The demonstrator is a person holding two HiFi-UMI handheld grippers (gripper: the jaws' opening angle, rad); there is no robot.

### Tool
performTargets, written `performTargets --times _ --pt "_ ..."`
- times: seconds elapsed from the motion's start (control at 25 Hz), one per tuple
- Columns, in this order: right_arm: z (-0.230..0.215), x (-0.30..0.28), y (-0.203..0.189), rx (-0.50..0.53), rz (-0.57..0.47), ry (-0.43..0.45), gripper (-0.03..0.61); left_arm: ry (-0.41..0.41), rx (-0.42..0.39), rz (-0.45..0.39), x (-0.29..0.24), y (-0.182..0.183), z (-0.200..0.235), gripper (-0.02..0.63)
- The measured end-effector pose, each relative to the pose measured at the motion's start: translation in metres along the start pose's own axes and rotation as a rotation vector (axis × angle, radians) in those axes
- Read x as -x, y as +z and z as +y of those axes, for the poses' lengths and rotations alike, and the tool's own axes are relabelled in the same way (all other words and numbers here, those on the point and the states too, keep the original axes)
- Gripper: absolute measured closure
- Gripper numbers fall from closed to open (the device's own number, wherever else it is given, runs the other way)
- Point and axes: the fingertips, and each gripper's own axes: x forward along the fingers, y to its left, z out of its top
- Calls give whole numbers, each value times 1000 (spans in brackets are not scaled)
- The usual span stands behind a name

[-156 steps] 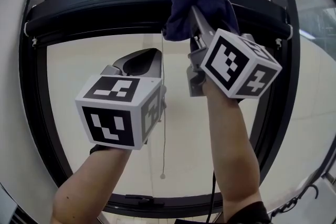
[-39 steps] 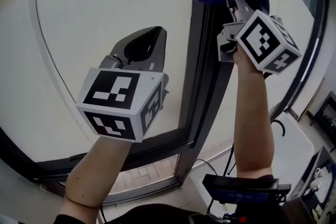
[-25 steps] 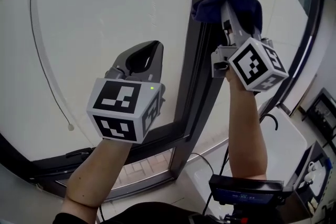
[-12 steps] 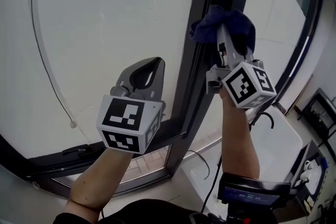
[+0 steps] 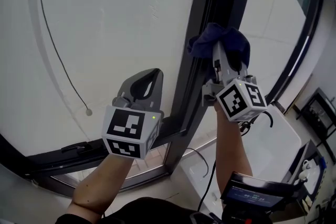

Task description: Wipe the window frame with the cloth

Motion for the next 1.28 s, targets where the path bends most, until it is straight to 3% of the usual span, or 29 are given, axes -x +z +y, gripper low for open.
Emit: performTargets --times 0.16,1.28 --pt "-2 9 -10 -8 19 -2 511 -23 38 -2 -1 -11 -7 620" --pt "-3 81 -112 -14 201 -27 509 -61 85 139 -8 -98 -31 620"
